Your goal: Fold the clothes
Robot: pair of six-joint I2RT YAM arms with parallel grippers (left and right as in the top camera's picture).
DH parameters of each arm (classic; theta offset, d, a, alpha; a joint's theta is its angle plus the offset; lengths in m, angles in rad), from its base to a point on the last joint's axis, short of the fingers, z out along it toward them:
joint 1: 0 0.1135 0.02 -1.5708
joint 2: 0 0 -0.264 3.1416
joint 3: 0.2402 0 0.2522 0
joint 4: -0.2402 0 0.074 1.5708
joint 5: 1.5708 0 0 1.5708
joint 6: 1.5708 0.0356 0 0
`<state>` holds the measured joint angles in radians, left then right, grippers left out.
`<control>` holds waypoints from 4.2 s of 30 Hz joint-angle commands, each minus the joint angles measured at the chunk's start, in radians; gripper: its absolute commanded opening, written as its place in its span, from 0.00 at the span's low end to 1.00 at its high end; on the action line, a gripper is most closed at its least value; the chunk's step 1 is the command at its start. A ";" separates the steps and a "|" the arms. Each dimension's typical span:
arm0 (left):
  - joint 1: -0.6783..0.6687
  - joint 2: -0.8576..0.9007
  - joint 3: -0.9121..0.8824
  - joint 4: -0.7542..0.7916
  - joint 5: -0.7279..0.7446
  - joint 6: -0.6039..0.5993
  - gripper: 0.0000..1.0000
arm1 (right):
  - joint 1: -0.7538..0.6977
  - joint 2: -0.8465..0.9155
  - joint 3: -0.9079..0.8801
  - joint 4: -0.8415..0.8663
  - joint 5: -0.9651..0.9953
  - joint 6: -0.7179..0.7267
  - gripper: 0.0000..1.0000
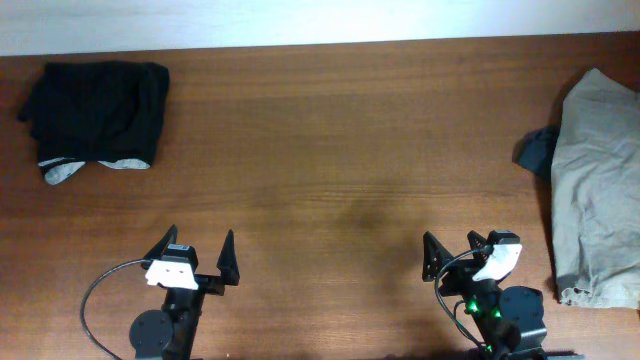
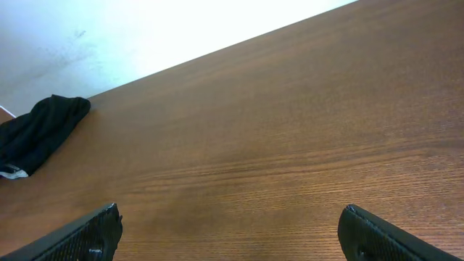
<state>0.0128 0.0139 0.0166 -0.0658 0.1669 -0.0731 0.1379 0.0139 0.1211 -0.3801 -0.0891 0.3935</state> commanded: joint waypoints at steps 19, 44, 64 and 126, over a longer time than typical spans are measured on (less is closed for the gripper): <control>0.000 -0.004 -0.008 0.002 -0.007 -0.013 0.99 | -0.008 -0.007 0.013 0.056 -0.001 0.004 0.99; 0.000 -0.004 -0.008 0.002 -0.007 -0.013 0.99 | -0.571 1.431 1.223 -0.255 0.256 -0.309 0.99; 0.000 -0.004 -0.008 0.002 -0.007 -0.013 0.99 | -0.728 1.978 1.224 -0.034 0.312 -0.313 0.99; 0.000 -0.004 -0.008 0.002 -0.008 -0.013 0.99 | -0.629 1.498 1.570 -0.435 0.409 -0.237 0.98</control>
<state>0.0128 0.0158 0.0162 -0.0654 0.1665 -0.0731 -0.4938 1.4796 1.6718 -0.7723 0.3950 0.0879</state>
